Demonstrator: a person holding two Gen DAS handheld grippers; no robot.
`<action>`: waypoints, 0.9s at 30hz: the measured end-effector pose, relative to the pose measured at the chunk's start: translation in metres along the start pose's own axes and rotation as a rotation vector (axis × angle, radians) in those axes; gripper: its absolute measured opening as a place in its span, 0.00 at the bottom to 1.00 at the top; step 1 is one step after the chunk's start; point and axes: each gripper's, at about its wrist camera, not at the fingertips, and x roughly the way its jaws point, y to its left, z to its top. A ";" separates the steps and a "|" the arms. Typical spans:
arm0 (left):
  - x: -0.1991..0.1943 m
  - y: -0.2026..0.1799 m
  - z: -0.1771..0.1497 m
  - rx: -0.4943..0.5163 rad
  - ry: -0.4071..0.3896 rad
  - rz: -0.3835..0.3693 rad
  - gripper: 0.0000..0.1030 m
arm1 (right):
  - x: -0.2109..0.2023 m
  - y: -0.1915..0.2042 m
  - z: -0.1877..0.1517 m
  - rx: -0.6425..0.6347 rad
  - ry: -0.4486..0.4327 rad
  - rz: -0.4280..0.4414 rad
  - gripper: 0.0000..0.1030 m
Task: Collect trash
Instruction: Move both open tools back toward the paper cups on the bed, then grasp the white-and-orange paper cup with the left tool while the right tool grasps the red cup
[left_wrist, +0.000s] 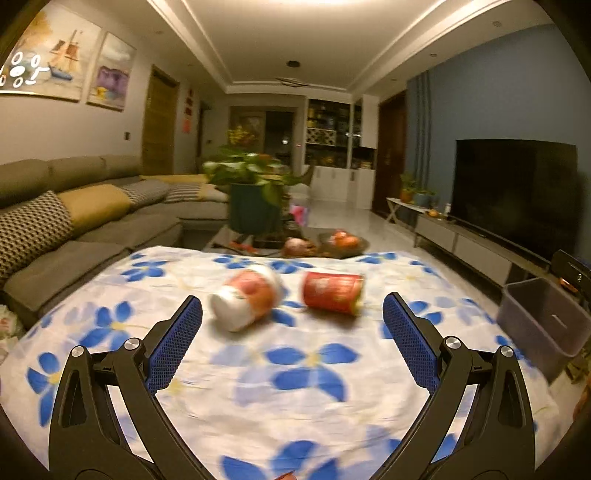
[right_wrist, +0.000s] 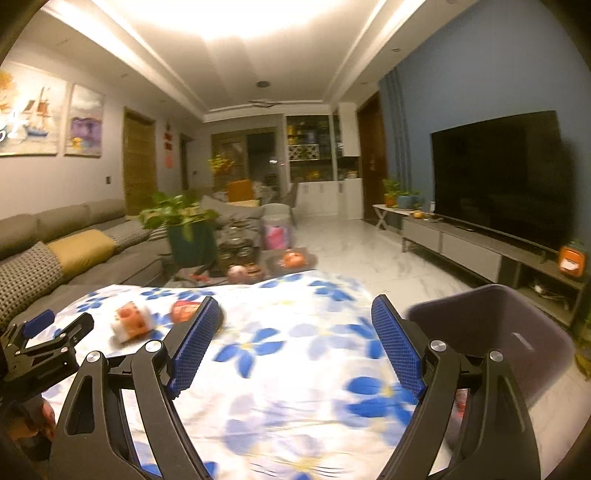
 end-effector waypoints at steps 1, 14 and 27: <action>0.001 0.008 0.001 -0.009 0.001 0.011 0.94 | 0.003 0.007 0.000 -0.002 0.003 0.011 0.80; 0.036 0.074 0.013 -0.107 0.015 0.073 0.94 | 0.102 0.086 -0.018 -0.024 0.135 0.078 0.79; 0.079 0.079 0.018 -0.093 0.030 0.051 0.94 | 0.197 0.111 -0.035 0.031 0.328 0.120 0.60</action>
